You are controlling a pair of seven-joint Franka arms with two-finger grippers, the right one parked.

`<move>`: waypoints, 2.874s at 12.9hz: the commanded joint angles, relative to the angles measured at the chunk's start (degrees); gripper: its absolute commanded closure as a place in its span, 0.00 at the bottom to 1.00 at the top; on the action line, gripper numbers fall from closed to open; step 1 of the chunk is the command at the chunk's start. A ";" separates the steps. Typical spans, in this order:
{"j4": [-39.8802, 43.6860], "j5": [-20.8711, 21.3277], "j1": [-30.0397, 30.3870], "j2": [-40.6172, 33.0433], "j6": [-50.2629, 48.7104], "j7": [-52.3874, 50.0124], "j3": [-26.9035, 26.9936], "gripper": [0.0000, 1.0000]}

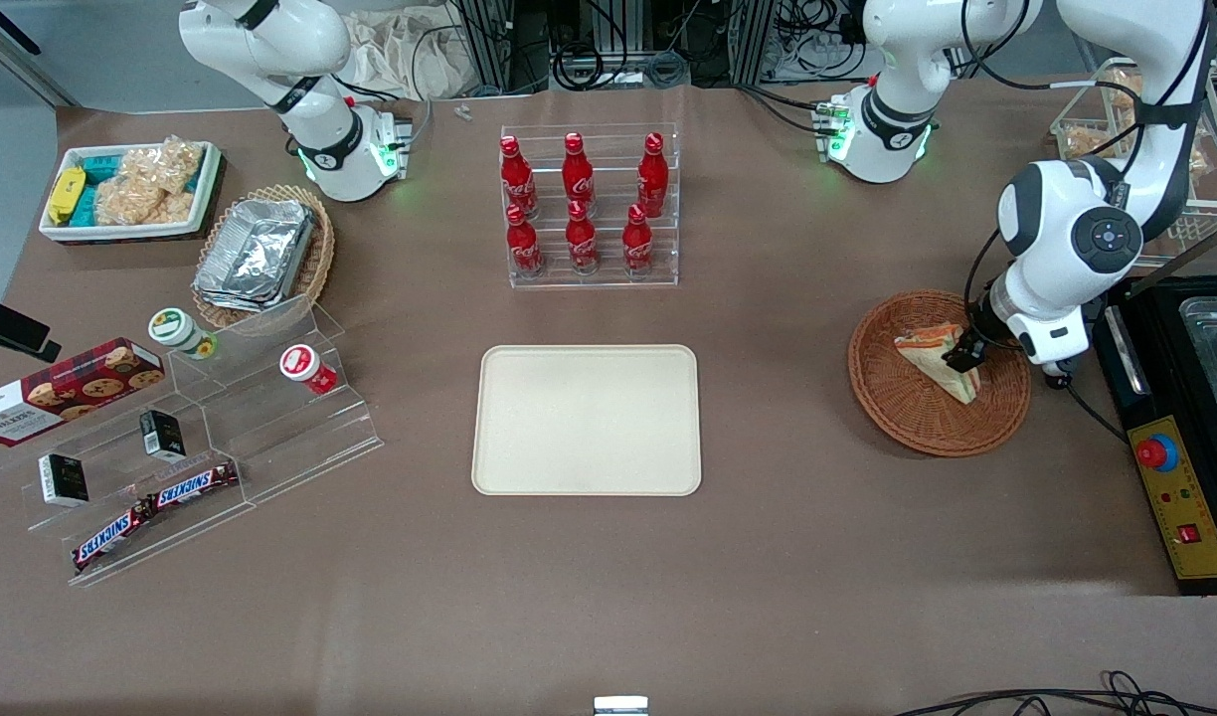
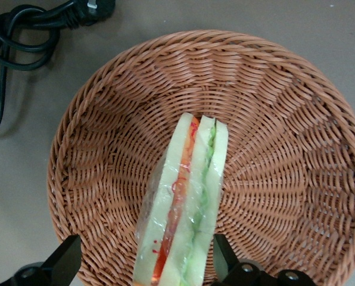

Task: Place sandwich from basket to tray
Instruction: 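Close the left gripper on the wrapped sandwich's upright edge, then lift the sandwich out of the basket with the left gripper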

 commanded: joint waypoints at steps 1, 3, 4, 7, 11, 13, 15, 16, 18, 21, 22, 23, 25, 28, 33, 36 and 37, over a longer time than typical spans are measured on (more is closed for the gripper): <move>-3.97 1.16 0.27 -0.22 5.32 -1.50 0.12 0.00; -5.21 1.16 0.27 1.79 9.19 -1.50 0.12 0.00; -5.30 1.16 0.27 2.67 10.34 -1.50 0.12 0.00; -4.86 1.16 0.27 4.87 12.02 -1.50 0.12 0.08; -3.90 0.72 0.10 5.14 12.90 -1.68 0.03 0.65; -3.63 0.54 0.18 4.53 12.90 -1.59 -0.06 1.00; -3.45 0.54 0.10 3.74 12.81 -1.42 -0.15 1.00; -3.19 0.54 0.10 3.13 12.72 -1.07 -0.15 1.00; -1.00 0.72 0.10 0.76 9.49 -0.36 -0.32 1.00; 7.84 -0.41 0.10 -2.23 -4.97 6.90 -0.41 1.00; 13.63 -2.16 -0.17 -1.98 -12.08 9.81 -0.50 1.00; 22.04 -4.44 -0.43 -1.02 -21.55 11.58 -1.37 1.00; 38.91 -7.44 -0.26 3.19 -38.18 15.53 -4.70 1.00; 53.64 -8.42 -0.26 7.77 -46.69 18.44 -13.91 1.00; 56.40 -6.76 -3.66 15.49 -40.05 21.10 -29.06 1.00; 56.49 1.91 -13.76 25.06 -31.95 11.11 -28.89 1.00; 56.49 6.39 -15.62 28.31 -29.75 6.54 -28.89 1.00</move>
